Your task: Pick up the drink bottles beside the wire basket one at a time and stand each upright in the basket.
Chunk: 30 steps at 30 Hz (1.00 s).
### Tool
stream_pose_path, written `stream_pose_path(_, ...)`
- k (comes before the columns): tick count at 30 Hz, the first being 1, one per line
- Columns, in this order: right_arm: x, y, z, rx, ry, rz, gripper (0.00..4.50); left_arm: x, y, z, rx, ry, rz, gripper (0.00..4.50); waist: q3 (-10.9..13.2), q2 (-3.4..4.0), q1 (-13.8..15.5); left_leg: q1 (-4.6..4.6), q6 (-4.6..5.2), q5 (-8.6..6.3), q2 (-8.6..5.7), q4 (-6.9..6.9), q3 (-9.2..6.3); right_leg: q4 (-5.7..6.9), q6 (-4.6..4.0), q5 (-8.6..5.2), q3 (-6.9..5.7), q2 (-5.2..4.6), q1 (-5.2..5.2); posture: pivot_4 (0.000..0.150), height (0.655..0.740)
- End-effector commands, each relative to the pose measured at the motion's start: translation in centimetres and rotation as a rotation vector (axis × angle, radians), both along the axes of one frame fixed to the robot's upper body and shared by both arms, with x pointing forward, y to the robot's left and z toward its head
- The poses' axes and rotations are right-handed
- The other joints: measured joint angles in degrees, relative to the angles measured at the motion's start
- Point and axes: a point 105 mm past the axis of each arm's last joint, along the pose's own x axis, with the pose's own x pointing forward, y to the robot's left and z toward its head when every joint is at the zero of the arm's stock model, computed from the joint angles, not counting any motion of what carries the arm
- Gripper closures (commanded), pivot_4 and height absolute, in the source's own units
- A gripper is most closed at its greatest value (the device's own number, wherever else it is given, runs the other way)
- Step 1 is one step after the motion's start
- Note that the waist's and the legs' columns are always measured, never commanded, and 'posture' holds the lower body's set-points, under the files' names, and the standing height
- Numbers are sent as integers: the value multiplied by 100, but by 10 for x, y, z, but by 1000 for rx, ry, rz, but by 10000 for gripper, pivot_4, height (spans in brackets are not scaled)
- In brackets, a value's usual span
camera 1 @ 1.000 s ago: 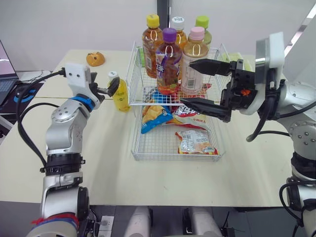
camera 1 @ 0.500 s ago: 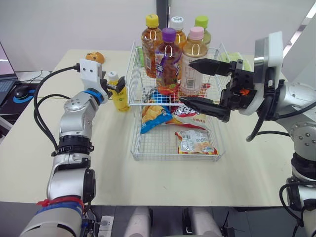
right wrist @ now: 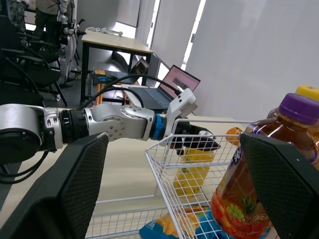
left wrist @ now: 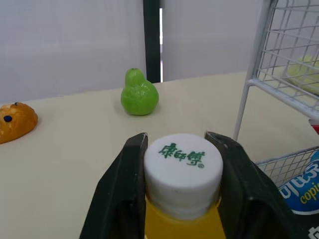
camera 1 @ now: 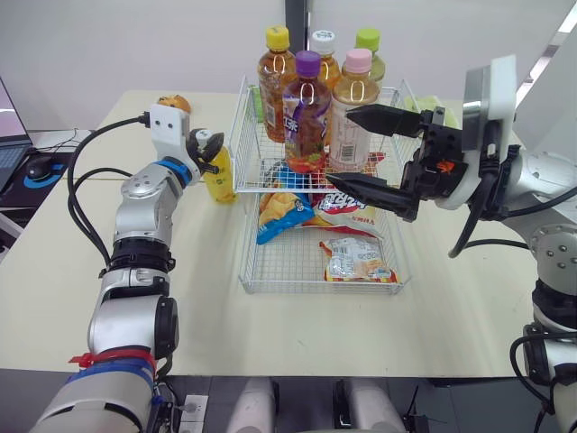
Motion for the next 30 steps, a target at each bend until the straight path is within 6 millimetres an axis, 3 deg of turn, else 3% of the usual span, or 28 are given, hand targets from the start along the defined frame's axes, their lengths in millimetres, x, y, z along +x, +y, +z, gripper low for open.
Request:
stream_pose_path(1,-9,-1,12,20,-60,8,0,0,2,17,17,-50,6,31228,0,0,-1,0,0,0,0,0,0,0,0,0,0,0,0,1500,7400)
stream_pose_path(5,-9,0,12,18,-62,8,0,-4,9,21,5,-60,-2,31228,0,0,-5,0,0,0,0,0,0,1,0,0,0,0,0,1500,7400)
stream_pose_path(8,-10,1,11,15,-68,8,0,-13,19,36,-56,-76,-64,31228,0,-1,-41,-1,0,0,0,0,0,1,0,0,0,1,-2,1500,7400)
stream_pose_path(15,-13,5,8,29,-48,46,0,-45,46,72,-7,-71,-231,31228,3,-2,-133,-9,0,0,2,-5,-1,2,-1,0,-1,5,-13,1500,7400)
stream_pose_path(21,-14,7,6,36,-65,49,0,-81,43,103,40,-39,-438,31228,4,-1,-111,-12,0,0,6,-3,-4,2,0,-1,-2,2,-13,1500,7400)
stream_pose_path(24,-14,9,5,31,-77,64,0,-106,39,131,87,-44,-537,31228,6,-3,-122,-14,0,0,5,-2,-3,2,0,-1,-1,3,-13,1500,7400)
stream_pose_path(30,-13,12,3,33,-79,81,0,-128,35,165,192,-70,-551,31228,7,-2,-129,-11,0,0,4,-4,-1,2,4,-4,-1,5,-14,1500,7400)
